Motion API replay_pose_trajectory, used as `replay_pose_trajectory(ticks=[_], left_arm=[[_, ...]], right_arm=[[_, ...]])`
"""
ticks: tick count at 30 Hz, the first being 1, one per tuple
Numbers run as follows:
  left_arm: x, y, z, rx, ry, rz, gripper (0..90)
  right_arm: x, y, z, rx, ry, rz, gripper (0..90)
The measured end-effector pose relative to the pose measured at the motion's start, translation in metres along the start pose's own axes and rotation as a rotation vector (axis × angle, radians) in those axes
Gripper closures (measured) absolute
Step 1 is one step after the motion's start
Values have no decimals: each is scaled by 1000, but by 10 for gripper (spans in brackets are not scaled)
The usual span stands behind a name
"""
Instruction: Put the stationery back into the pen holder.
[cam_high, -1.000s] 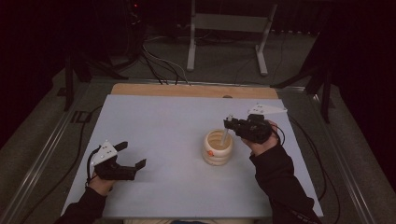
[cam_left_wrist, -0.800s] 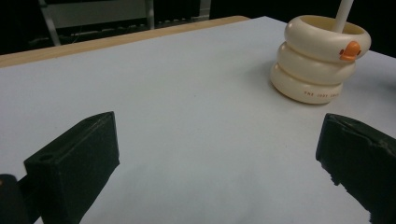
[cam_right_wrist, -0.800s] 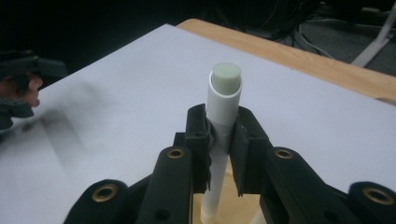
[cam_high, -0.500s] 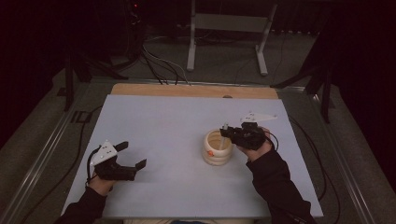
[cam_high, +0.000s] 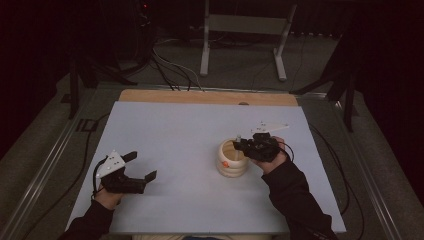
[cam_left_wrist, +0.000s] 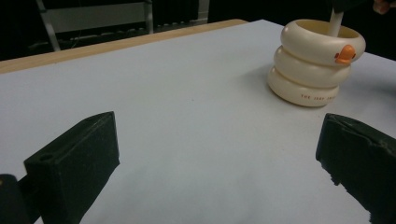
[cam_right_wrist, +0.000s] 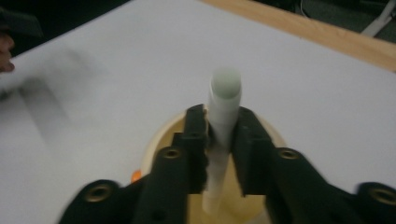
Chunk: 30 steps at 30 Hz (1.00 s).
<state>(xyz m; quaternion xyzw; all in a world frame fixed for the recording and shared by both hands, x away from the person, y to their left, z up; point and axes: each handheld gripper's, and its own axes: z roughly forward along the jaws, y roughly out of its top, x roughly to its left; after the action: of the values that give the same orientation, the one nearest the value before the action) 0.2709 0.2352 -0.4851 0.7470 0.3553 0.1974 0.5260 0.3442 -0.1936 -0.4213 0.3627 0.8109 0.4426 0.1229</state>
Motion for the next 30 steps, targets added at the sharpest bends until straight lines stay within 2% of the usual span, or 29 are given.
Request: replay_pose_trajectory(ticks=[7, 9, 10, 11, 12, 13, 14, 17, 19, 23, 26, 30], left_arm=[[-1, 0, -1, -8, 0, 4, 1], [-1, 0, -1, -9, -1, 1, 1], [-1, 0, -2, -9, -1, 2, 1], [-1, 0, -2, -9, -1, 2, 1], [-1, 0, -2, -9, -1, 0, 1], [-1, 0, -2, -9, -1, 0, 1], [-1, 0, -2, -9, -1, 0, 1], [-1, 0, -1, -9, -3, 2, 1], [-1, 0, -2, -9, -5, 3, 1], [-1, 0, -2, -10, -9, 2, 1], [-1, 0, -2, -8, -7, 4, 1], [-1, 0, -2, -11, -8, 5, 1]], right_arm=[[6, 9, -10, -67, -13, -3, 271], [4, 11, -14, -82, 16, 2, 139], [4, 11, -16, -88, 33, -2, 101], [4, 11, -16, -88, 33, -2, 101], [3, 11, -18, -97, 52, -6, 78], [2, 10, -21, -106, 60, -18, 30], [2, 10, -23, -111, 61, -26, 30], [4, 8, -28, -124, 9, -71, 31], [3, 6, -31, -136, 7, -70, 2], [0, 2, -38, -147, -22, -62, 0], [-1, -3, -43, -159, -40, -79, 0], [-3, -10, -48, -157, -51, -77, 0]])
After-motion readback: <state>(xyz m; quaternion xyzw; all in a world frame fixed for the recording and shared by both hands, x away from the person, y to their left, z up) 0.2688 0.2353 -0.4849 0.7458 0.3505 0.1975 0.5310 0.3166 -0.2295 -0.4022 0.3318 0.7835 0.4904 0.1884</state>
